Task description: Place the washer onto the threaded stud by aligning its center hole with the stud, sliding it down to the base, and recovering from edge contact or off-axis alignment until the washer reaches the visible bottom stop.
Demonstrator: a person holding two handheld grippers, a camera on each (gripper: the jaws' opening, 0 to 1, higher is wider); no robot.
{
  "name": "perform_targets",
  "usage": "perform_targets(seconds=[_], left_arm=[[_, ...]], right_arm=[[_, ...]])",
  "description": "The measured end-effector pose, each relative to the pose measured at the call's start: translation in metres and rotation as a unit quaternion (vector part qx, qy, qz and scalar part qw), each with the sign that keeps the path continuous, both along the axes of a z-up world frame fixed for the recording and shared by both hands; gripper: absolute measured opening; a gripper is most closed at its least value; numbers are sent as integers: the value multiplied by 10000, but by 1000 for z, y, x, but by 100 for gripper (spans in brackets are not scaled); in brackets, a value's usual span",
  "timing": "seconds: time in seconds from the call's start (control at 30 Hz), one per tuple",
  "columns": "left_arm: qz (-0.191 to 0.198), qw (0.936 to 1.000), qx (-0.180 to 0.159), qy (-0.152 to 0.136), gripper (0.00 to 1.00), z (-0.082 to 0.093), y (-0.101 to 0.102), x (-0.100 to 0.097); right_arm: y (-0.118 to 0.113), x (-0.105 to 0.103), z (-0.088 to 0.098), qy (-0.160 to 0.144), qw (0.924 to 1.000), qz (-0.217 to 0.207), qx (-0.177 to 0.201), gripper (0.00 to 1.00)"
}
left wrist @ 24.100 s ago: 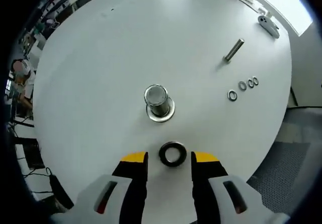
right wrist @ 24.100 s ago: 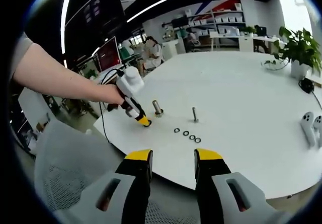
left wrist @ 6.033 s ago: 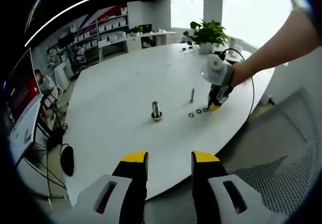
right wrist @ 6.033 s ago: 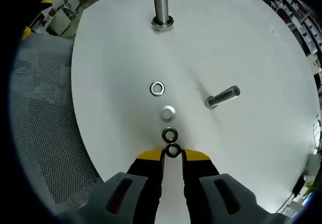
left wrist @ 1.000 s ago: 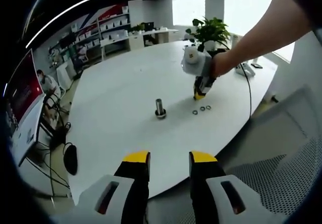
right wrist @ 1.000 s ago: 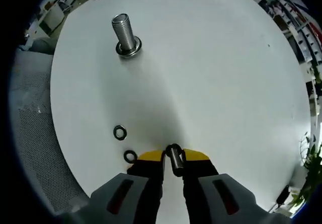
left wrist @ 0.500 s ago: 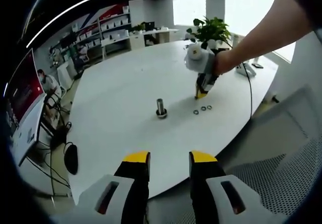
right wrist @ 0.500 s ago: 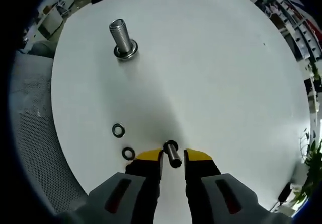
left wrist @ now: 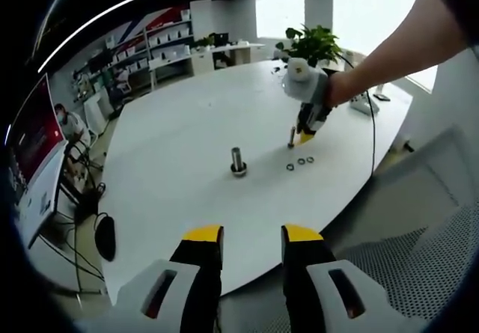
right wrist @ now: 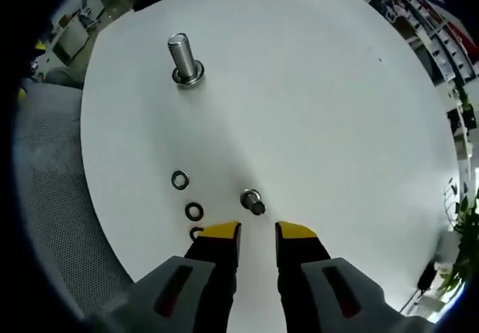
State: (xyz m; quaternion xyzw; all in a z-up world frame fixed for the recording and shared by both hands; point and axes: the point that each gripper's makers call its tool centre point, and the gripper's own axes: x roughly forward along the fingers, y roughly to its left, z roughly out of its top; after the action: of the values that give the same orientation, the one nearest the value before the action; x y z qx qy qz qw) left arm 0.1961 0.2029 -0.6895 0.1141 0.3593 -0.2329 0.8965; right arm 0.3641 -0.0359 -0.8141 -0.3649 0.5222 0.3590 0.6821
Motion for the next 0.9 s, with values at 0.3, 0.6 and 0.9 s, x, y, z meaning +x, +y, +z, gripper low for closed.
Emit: perform_targets(seconds=[0.3,0.6,0.9], left_arm=[[-44,10000,-14,-18,29,0,-2,0],[-97,10000,-15,2,29,0,-4,-1],[-105,9999,-9,22,29,-1,-4,-2]], right_arm=[[-2,-29,-7,136,9999,4,66,22],[5,-52,-20,339,9993,105,151,25],[11,-53,-27,431,9988,17,234,24]])
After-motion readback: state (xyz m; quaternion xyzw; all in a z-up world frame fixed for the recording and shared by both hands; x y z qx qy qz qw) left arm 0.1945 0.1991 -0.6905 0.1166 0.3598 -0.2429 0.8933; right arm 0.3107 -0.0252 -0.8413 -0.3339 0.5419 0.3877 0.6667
